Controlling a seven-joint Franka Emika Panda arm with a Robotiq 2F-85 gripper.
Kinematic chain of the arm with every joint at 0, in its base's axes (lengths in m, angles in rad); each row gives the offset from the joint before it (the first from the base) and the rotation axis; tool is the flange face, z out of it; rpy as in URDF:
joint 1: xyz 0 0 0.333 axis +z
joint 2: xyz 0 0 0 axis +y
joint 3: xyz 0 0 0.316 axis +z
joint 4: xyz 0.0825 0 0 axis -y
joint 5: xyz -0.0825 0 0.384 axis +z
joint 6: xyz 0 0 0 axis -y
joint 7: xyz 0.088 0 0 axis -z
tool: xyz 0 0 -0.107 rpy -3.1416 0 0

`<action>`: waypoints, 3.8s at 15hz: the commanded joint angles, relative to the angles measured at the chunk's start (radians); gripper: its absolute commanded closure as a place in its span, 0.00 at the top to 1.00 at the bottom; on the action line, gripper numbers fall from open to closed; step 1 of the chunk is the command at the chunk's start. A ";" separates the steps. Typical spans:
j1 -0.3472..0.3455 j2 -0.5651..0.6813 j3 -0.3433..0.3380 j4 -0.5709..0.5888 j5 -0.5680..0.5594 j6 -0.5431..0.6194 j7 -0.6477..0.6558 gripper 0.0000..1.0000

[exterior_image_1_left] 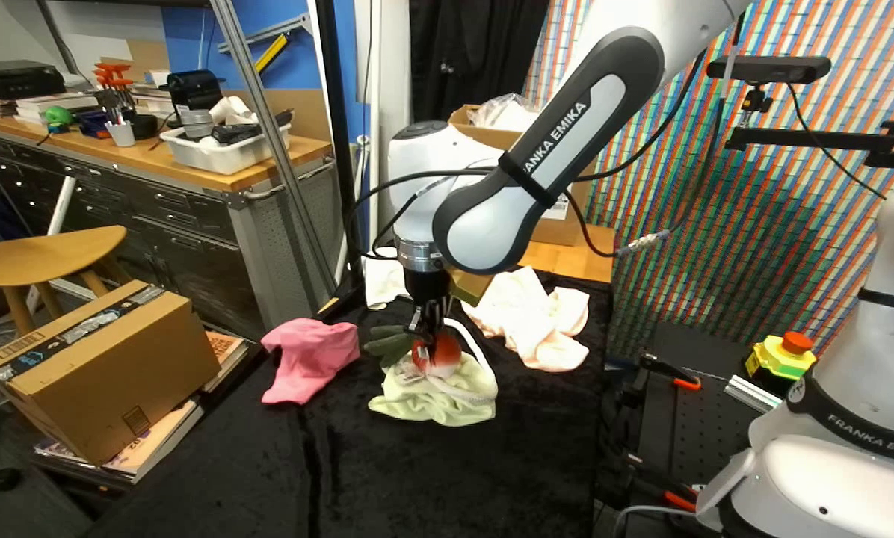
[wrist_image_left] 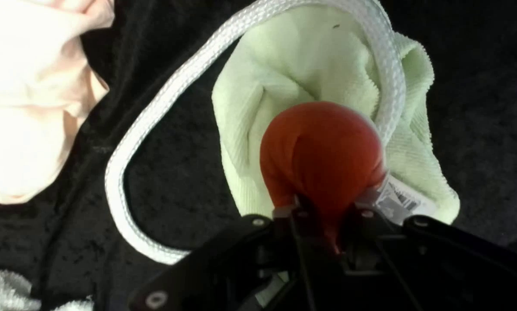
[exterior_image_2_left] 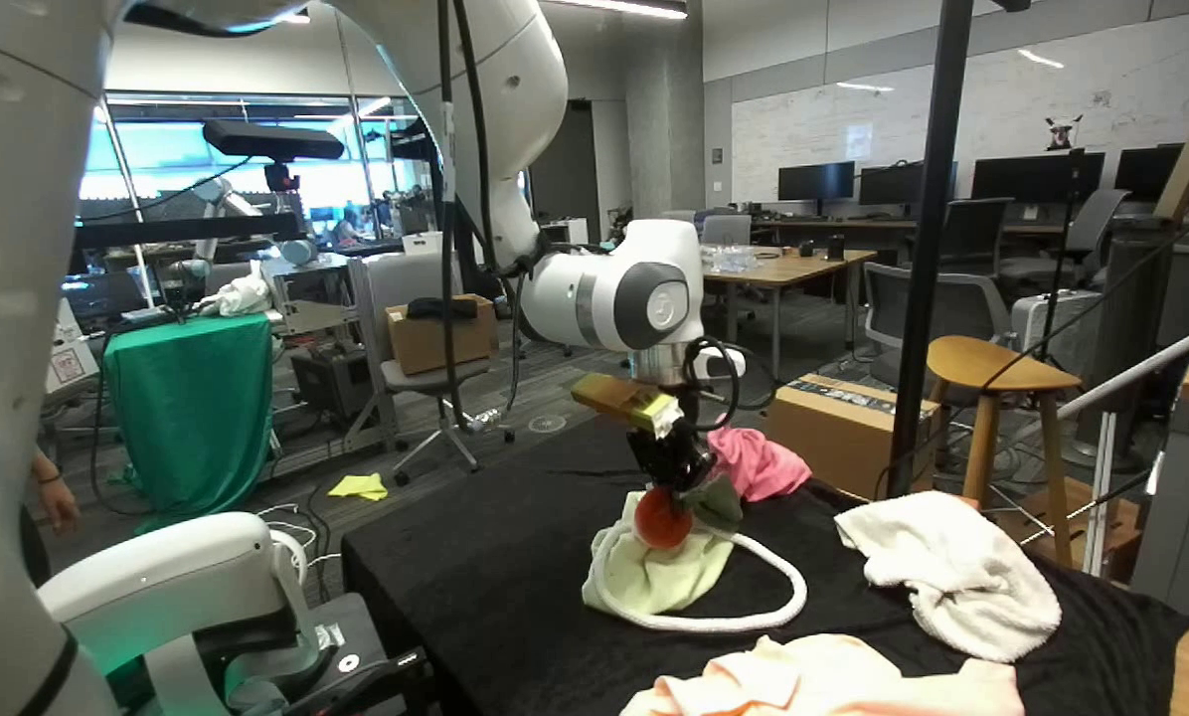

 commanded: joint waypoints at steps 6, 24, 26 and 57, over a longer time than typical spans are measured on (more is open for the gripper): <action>0.011 0.019 -0.017 -0.053 0.016 0.010 0.047 0.14; 0.025 -0.009 0.011 0.239 -0.021 -0.246 -0.040 1.00; 0.025 0.023 0.024 0.314 -0.018 -0.277 -0.075 1.00; 0.085 0.545 -0.045 0.867 -0.030 -0.199 -0.099 0.54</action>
